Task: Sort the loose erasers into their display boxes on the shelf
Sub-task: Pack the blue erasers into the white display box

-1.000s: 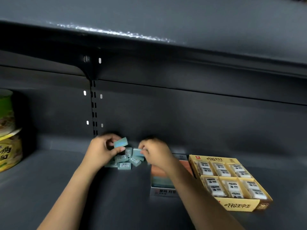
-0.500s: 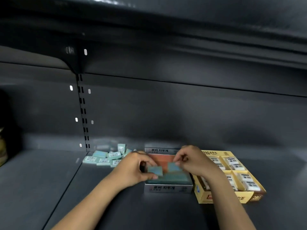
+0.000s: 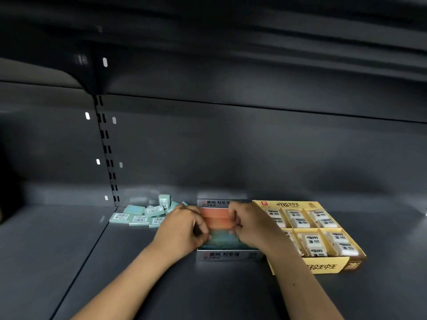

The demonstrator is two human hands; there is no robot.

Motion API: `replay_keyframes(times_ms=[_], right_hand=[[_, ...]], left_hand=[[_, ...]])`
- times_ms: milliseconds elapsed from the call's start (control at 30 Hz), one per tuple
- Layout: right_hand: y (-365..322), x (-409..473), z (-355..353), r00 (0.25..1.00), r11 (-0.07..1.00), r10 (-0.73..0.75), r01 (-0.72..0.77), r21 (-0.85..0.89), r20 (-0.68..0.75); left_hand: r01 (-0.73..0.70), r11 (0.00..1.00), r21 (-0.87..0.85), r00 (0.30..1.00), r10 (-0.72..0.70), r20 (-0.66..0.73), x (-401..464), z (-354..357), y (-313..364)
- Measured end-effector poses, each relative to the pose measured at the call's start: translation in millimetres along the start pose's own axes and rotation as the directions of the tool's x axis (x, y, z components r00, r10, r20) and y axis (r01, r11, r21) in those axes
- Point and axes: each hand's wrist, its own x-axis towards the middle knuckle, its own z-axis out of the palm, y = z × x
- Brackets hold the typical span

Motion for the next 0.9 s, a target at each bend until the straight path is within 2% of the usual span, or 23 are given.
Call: replay_keyframes(times_ms=[333, 467, 633, 767, 900], right_hand=[[1, 2, 2, 1.0, 1.0, -0.01, 0.01, 0.006, -0.007], [2, 2, 0, 1.0, 1.0, -0.012, 0.012, 0.009, -0.027], [4, 4, -2, 0.999, 1.0, 0.001, 0.0, 0.02, -0.044], [-3, 7, -8, 0.993, 0.999, -0.014, 0.018, 0.034, -0.117], [-21, 17, -12, 0.988, 0.985, -0.097, 0.113, 0.134, -0.122]], left_hand=[[0.031, 0.999, 0.031, 0.999, -0.029, -0.044, 1, 3, -5], [0.015, 0.999, -0.043, 1.0, -0.016, -0.007, 2, 2, -12], [0.038, 0.988, -0.152, 0.993, -0.054, -0.108, 4, -10, -20], [0.044, 0.995, -0.086, 0.981, -0.06, -0.183, 5, -31, -41], [0.175, 0.984, -0.016, 0.958, -0.174, -0.226, 0, -53, -69]])
